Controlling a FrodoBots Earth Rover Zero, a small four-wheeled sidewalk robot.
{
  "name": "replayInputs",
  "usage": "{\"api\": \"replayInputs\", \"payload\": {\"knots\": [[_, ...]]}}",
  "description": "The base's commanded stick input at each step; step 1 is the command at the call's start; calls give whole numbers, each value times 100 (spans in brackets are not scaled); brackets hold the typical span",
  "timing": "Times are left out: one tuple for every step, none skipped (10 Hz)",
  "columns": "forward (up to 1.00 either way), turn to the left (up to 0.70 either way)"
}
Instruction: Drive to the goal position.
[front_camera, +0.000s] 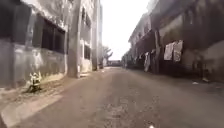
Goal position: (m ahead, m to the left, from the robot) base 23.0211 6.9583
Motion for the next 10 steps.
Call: {"api": "replayInputs", "payload": {"knots": [[100, 0], [100, 0], [100, 0], [100, 0], [100, 0], [100, 0], [100, 0], [100, 0], [100, 0], [100, 0]]}}
